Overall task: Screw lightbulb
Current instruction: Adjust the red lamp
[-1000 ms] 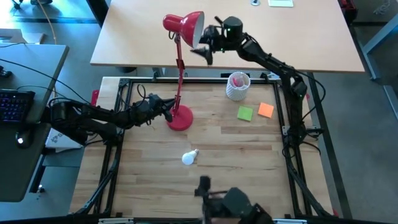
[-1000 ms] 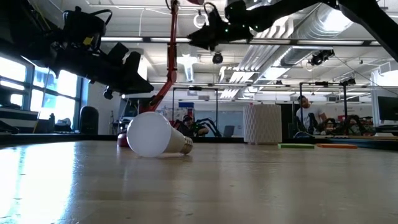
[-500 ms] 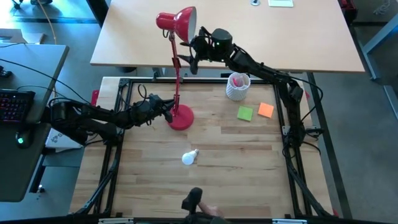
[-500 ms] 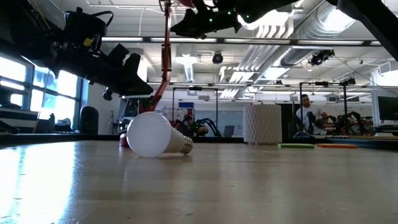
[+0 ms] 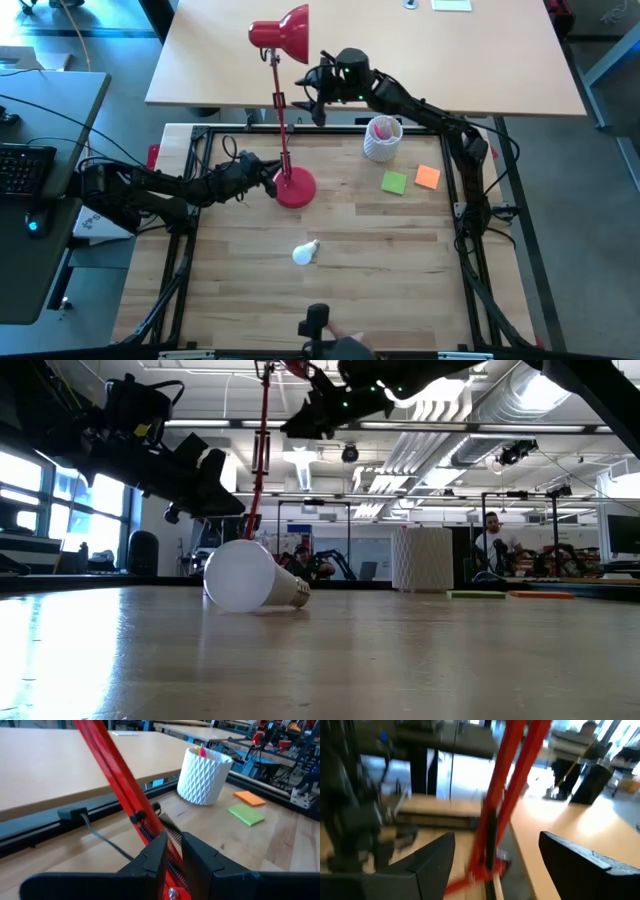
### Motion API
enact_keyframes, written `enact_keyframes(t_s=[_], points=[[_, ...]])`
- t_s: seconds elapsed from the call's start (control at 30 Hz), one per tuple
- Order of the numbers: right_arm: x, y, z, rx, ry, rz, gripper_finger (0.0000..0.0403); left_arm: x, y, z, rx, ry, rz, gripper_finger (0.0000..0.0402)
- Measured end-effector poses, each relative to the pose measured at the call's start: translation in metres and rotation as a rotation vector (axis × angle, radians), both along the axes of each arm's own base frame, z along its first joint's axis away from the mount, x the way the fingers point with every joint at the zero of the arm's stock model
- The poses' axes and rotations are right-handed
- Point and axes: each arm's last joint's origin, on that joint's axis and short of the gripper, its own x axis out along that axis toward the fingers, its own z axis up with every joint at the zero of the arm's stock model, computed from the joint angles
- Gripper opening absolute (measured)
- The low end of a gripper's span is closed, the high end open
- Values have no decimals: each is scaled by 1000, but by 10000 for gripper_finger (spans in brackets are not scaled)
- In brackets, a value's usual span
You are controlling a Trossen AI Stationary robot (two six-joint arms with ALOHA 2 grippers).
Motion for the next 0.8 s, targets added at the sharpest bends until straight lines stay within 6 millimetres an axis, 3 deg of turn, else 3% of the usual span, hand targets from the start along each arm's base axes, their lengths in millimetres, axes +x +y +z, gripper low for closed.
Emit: enact_keyframes(t_s=[0.17, 0.27, 0.37, 0.5, 0.8], points=[[-12, -15, -19, 60, 56, 33, 288, -1, 0, -3, -21, 19, 3, 51], [-15, -30, -38, 73, -57, 61, 288, -1, 0, -3, -21, 16, 1, 51], [-19, -40, -45, 29, -241, 97, 288, 0, -1, -2, -24, 12, -15, 51], [-20, -45, -36, 70, -391, 252, 288, 0, -1, -2, -23, 5, -20, 51], [3, -56, -6, 102, -378, 372, 288, 2, 0, 3, -5, -18, -21, 51]])
